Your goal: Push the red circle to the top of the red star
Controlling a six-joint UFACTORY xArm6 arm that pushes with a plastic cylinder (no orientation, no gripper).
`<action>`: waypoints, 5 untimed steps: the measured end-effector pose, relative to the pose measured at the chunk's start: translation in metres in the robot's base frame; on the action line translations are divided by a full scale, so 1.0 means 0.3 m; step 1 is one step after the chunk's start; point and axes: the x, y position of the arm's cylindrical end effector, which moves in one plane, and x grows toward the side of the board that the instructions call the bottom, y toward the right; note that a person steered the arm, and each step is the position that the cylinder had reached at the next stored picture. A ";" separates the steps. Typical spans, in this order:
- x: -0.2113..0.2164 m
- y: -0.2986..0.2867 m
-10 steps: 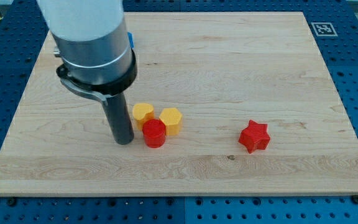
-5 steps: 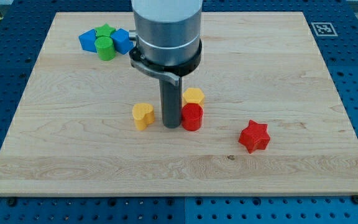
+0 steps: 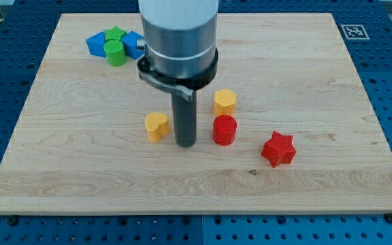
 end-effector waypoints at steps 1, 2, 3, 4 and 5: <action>0.019 0.077; -0.024 0.149; -0.084 0.165; -0.117 0.166; -0.179 0.149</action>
